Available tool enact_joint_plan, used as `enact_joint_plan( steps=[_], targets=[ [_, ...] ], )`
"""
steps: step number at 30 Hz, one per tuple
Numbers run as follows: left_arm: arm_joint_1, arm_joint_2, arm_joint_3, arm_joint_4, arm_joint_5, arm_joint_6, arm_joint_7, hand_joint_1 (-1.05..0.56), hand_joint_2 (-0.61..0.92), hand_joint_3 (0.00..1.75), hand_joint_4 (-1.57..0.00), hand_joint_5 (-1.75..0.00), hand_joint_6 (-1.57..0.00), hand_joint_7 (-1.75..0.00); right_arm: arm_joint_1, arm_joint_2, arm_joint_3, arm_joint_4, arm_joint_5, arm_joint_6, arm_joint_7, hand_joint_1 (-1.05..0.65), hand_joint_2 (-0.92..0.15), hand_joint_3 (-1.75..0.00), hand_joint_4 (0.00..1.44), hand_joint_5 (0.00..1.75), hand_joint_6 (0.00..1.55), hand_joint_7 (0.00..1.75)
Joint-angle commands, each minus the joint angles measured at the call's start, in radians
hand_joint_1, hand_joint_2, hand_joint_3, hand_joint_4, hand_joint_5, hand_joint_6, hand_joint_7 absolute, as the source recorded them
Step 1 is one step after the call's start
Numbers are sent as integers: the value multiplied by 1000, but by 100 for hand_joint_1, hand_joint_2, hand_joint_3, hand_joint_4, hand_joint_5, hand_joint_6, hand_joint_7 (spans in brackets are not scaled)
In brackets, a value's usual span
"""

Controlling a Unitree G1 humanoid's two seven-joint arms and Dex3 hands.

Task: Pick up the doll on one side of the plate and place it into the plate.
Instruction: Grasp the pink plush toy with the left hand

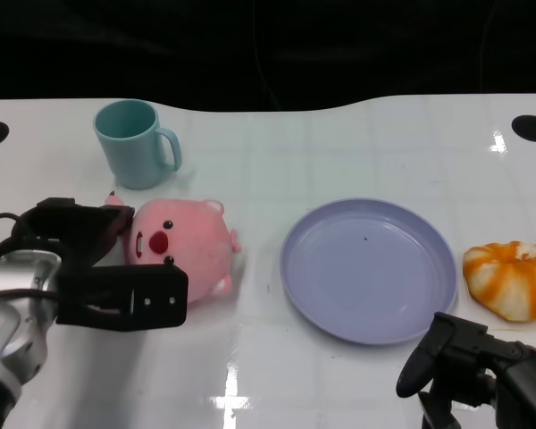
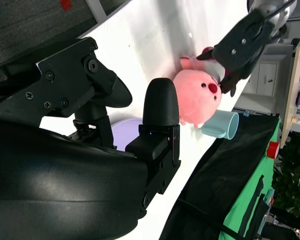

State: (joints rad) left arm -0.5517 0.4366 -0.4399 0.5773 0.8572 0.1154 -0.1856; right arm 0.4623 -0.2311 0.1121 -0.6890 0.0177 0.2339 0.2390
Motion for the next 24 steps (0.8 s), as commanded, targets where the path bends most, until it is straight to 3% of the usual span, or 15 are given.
enact_joint_plan(
  steps=[1,8,14,16,18,20,22,24],
  targets=[
    [-44,-23,-28,111,-1,-10,36,-66,87,0,-21,-18,-25,-1,9,-2,-10,-9,5,-4,-4,-5,-65,-107,63,173,56,146],
    [-145,-110,-68,353,-24,-32,117,-63,88,0,-27,-15,-31,-2,24,-7,-14,-26,6,1,-2,-6,-65,-106,63,171,57,145],
    [-204,-169,-71,510,-82,-42,87,-57,91,1,-35,-13,-42,-3,35,-9,-14,-43,6,6,-1,-7,-65,-107,63,172,57,145],
    [-209,-188,-59,552,-114,-54,85,-44,92,7,-72,-14,-78,-7,37,-8,-13,-46,6,5,-1,-6,-65,-107,63,172,57,145],
    [-211,-200,-57,586,-133,-60,85,-39,92,8,-93,-18,-97,-11,38,-8,-11,-48,4,4,-2,-5,-65,-107,63,173,57,146],
    [-205,-201,-60,602,-145,-72,96,-38,92,9,-100,-21,-103,-12,40,-8,-11,-50,4,5,-2,-5,-65,-108,63,173,57,146],
    [-195,-199,-61,607,-153,-86,109,-30,92,14,-81,-113,-116,-26,42,-8,-11,-52,6,7,-1,-5,-65,-108,63,173,57,146],
    [-180,-195,-67,607,-155,-103,145,-27,92,19,-73,-138,-112,-36,40,-8,-12,-49,7,7,-1,-6,-64,-108,63,173,57,146]
  ],
)
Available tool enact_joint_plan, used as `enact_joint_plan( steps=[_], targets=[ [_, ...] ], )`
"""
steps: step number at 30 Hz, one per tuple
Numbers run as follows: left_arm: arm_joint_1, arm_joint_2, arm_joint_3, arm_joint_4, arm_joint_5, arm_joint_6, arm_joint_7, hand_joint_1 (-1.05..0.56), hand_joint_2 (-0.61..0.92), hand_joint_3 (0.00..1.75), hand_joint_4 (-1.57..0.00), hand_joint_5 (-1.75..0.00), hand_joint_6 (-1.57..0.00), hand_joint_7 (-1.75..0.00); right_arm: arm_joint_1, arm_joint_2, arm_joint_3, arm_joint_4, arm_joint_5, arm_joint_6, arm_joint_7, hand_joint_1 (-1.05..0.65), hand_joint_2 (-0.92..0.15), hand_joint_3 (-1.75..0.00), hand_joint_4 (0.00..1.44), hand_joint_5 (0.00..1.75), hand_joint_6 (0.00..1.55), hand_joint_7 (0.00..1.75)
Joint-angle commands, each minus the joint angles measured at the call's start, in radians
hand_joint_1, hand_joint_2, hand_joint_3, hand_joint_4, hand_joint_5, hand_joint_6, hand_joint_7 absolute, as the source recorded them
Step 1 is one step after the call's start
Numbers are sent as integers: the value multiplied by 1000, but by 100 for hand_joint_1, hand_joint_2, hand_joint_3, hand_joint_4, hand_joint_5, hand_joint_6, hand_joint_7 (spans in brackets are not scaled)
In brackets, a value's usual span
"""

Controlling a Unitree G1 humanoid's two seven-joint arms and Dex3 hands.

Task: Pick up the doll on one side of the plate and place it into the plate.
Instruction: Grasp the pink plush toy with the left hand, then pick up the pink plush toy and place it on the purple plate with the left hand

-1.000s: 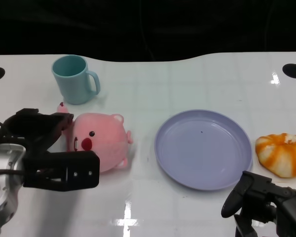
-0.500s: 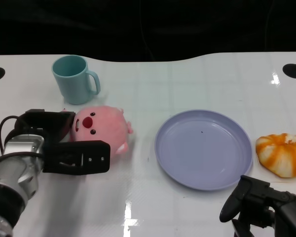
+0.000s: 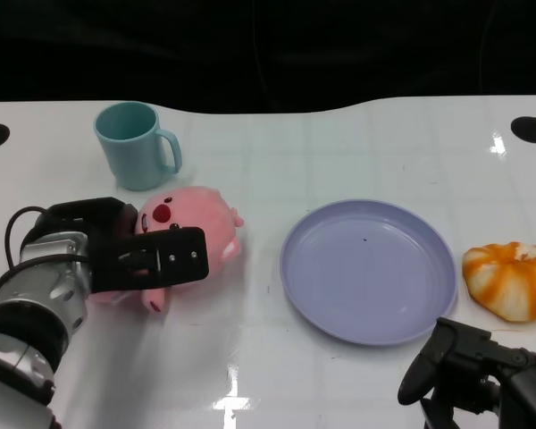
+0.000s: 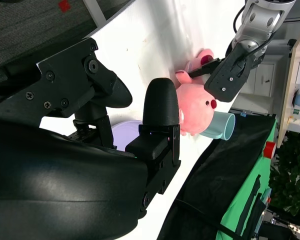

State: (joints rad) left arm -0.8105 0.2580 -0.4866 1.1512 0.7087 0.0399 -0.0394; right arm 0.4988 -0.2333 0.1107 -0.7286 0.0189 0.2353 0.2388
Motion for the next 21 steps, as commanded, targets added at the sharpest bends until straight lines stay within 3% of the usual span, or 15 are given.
enact_joint_plan(
  steps=[1,2,3,4,7,9,15,21],
  targets=[
    [84,-15,-23,34,-8,-35,15,-27,92,23,-68,-151,-101,-49,2,-5,-11,-7,7,4,-1,-6,-64,-108,63,173,57,146],
    [95,-11,-19,29,-14,-54,42,-28,92,25,-66,-158,-95,-54,1,-4,-11,-4,9,2,0,-6,-64,-109,63,173,57,146],
    [107,-7,-9,22,-26,-75,71,-29,92,30,-66,-166,-87,-78,1,-3,-11,-1,10,1,0,-6,-64,-109,63,173,57,146],
    [115,-4,-2,17,-35,-90,92,-28,92,35,-69,-171,-74,-115,1,-3,-12,0,10,0,0,-7,-64,-110,63,173,57,146],
    [154,22,15,-21,-58,-164,172,-25,91,44,-78,-174,-64,-165,2,1,-12,-4,14,10,-4,-7,-63,-110,63,174,57,147],
    [184,38,43,-52,-88,-227,233,-22,86,50,-83,-175,-66,-172,2,3,-12,-1,14,4,-5,-5,-63,-111,63,173,57,147],
    [222,69,136,-145,-184,-321,269,-19,56,110,-92,-175,-74,-175,-4,2,-7,-4,7,11,-7,-5,-62,-113,63,174,56,148],
    [233,104,200,-257,-250,-364,202,-17,43,135,-94,-175,-77,-175,-24,4,7,11,0,13,-9,-4,-62,-114,63,173,56,149]
  ],
)
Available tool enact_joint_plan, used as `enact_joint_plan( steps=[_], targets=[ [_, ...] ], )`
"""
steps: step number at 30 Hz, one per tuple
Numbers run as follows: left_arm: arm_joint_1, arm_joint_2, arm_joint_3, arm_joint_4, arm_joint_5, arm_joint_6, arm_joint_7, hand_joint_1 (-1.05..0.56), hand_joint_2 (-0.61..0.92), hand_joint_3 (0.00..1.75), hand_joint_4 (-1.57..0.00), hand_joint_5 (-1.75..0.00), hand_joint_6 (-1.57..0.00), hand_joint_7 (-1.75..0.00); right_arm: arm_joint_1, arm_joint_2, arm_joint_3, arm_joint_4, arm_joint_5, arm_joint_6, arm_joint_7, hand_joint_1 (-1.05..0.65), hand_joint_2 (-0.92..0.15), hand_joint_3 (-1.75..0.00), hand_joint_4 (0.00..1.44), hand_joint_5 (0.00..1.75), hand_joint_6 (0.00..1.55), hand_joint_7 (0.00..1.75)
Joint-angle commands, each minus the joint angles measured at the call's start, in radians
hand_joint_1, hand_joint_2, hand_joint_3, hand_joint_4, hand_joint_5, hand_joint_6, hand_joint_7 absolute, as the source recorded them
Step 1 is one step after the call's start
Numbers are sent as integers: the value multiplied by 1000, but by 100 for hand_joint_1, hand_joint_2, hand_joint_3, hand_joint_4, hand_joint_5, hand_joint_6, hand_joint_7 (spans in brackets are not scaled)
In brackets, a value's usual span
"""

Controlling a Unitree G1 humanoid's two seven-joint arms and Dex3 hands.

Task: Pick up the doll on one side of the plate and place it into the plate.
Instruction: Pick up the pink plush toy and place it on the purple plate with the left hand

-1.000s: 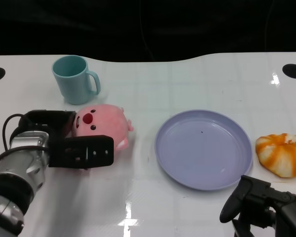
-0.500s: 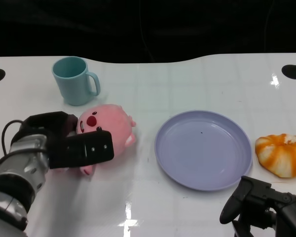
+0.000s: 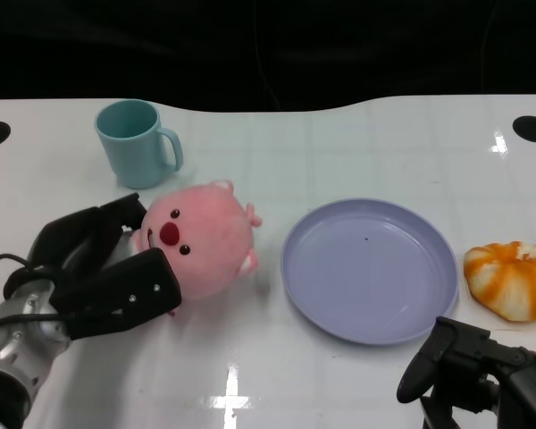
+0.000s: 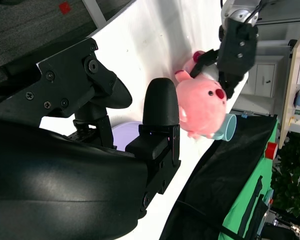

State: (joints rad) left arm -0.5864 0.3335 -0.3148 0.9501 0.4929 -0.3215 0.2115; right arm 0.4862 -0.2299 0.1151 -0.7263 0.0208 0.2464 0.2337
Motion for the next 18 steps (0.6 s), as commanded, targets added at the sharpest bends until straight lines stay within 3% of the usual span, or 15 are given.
enact_joint_plan(
  steps=[1,5,7,13,18],
  targets=[
    [11,29,36,-79,-43,11,-70,-17,42,136,-94,-175,-77,-175,-15,1,6,11,-3,2,-4,-4,-62,-114,63,173,56,149],
    [9,24,52,-190,-52,71,-131,-14,40,137,-94,-175,-76,-175,-33,4,18,16,-4,19,-5,-2,-61,-117,64,174,56,150],
    [3,13,55,-239,-51,107,-153,-14,45,129,-92,-175,-73,-175,-41,4,19,19,-2,29,-6,-1,-60,-118,64,174,57,151],
    [-42,-46,41,-294,-46,111,-175,-17,44,124,-93,-175,-76,-175,-44,6,8,35,7,23,-3,-1,-59,-120,64,175,56,151],
    [-72,-113,-4,-308,7,125,-149,-18,36,139,-94,-175,-78,-175,-34,1,-13,43,20,11,6,-4,-61,-116,62,175,55,150]
  ],
)
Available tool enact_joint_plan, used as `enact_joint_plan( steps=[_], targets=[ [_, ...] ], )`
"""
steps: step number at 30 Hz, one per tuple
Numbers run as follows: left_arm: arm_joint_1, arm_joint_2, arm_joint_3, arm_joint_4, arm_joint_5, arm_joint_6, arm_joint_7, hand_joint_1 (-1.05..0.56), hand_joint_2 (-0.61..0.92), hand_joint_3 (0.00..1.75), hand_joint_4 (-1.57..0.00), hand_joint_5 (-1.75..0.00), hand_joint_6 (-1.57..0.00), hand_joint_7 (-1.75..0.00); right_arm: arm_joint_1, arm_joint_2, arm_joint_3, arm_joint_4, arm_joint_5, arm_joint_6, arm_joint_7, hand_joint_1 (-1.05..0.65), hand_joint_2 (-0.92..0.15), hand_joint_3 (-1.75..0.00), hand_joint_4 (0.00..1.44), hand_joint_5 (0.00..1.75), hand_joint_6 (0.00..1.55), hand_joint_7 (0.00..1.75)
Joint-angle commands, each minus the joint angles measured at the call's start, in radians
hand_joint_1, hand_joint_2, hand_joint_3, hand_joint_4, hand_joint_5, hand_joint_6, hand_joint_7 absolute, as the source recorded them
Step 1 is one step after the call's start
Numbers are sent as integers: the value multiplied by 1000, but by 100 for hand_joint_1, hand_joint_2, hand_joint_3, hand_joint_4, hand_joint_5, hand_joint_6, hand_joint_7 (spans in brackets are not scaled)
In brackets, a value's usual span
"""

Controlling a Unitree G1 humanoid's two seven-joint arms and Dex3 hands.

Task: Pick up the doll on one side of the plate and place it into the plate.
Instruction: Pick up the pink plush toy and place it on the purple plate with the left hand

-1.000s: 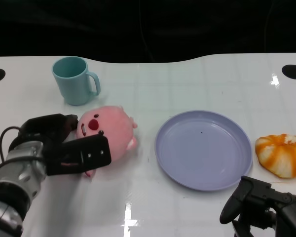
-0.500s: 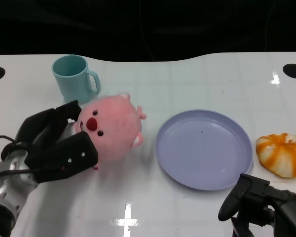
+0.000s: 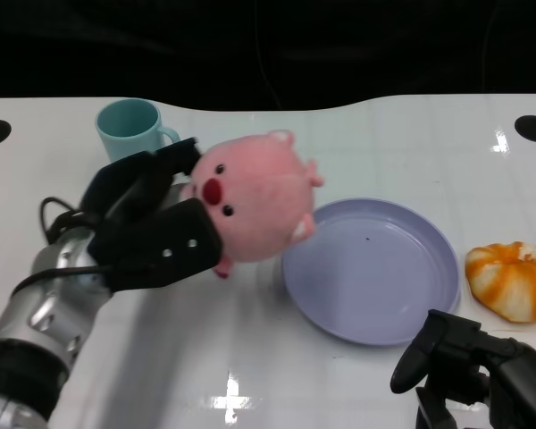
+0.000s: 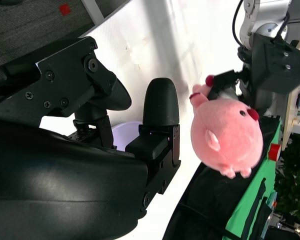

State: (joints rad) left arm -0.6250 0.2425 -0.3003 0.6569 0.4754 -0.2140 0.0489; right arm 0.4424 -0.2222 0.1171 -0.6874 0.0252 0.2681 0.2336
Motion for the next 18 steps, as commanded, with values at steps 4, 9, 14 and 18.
enact_joint_plan(
  steps=[4,9,14,18],
  targets=[
    [-65,-86,-34,-1,33,53,8,-18,33,137,-94,-175,-75,-175,20,-8,-22,2,26,-17,12,-3,-63,-113,61,175,54,149],
    [-117,-176,-68,46,51,93,17,-18,35,137,-96,-175,-79,-175,30,-13,-23,-9,19,-22,12,-4,-64,-110,61,174,54,149],
    [-172,-255,-102,102,76,152,19,-18,37,132,-96,-175,-76,-175,47,-19,-27,-21,14,-36,14,-5,-65,-108,61,173,55,147],
    [-210,-313,-120,174,82,171,26,-21,40,129,-95,-175,-77,-175,62,-22,-25,-44,17,-24,13,-5,-67,-106,60,173,54,146]
  ],
)
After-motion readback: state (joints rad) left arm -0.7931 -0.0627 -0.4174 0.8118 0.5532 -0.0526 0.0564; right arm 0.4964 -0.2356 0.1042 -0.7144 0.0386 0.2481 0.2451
